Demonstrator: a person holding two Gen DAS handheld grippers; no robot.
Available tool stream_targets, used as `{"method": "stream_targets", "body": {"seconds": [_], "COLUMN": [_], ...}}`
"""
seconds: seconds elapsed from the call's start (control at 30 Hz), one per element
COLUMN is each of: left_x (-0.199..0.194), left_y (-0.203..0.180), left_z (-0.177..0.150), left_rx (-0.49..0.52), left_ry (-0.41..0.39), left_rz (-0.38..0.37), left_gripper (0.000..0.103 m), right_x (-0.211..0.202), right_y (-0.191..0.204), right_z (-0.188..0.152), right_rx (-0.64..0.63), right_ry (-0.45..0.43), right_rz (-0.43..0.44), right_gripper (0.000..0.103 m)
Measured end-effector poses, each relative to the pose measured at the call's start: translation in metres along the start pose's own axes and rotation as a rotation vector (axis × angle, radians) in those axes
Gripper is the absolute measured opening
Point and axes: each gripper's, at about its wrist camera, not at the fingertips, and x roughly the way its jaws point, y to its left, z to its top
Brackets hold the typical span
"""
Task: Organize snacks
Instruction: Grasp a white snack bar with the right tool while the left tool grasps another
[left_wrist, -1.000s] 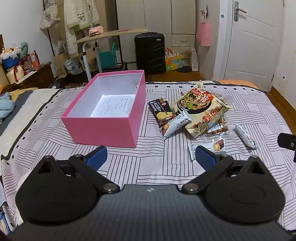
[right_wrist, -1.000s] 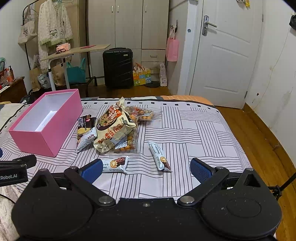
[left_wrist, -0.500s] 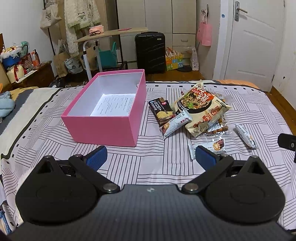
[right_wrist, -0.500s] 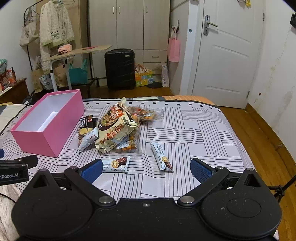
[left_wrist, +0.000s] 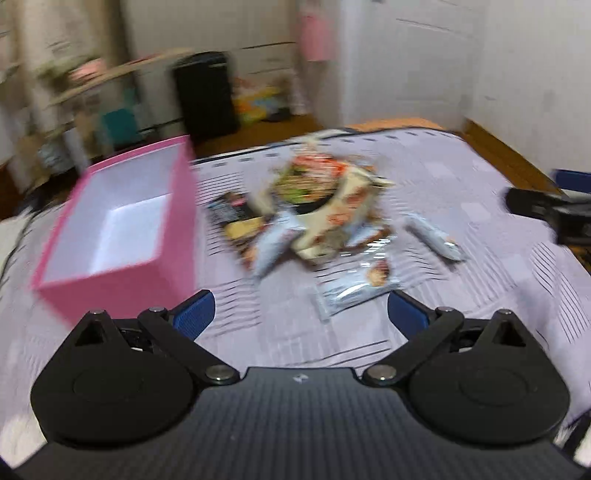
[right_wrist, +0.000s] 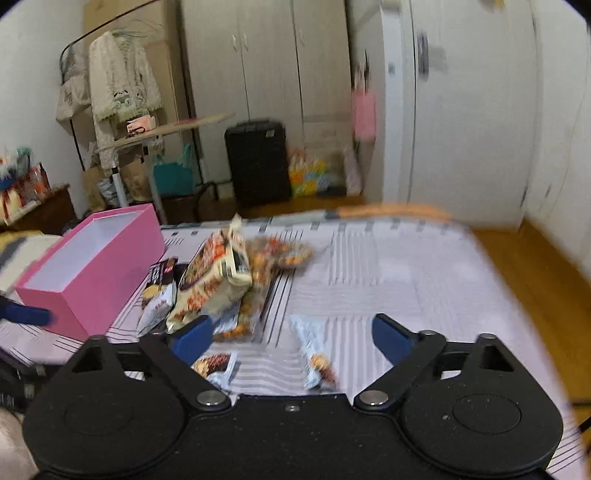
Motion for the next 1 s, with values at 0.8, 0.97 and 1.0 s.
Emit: {"method": "stream_targets", "body": {"seconds": [0.8,0.97,1.0], "left_x": [0.165,0.162,0.161], "left_y": [-0.025,-0.012,-0.010], "left_z": [0.003,0.003,0.004], "left_rx": [0.300,0.204,0.179], "left_ry": [0.186,0.213,0.225], "left_rz": [-0.421,-0.432,-0.437], "left_gripper": [0.056,0.027,0.027], "right_x": [0.137,0.123,0.119], "right_y": [-0.039,-0.043,-0.042], "right_z": [-0.040,-0.048,-0.049], "right_rx": [0.079,0.137,0.139], "right_ry": [0.199,0.200,0.193], "right_rz": [0.126,0.119,0.109], "right_gripper": [0.050,0.031,0.031]}}
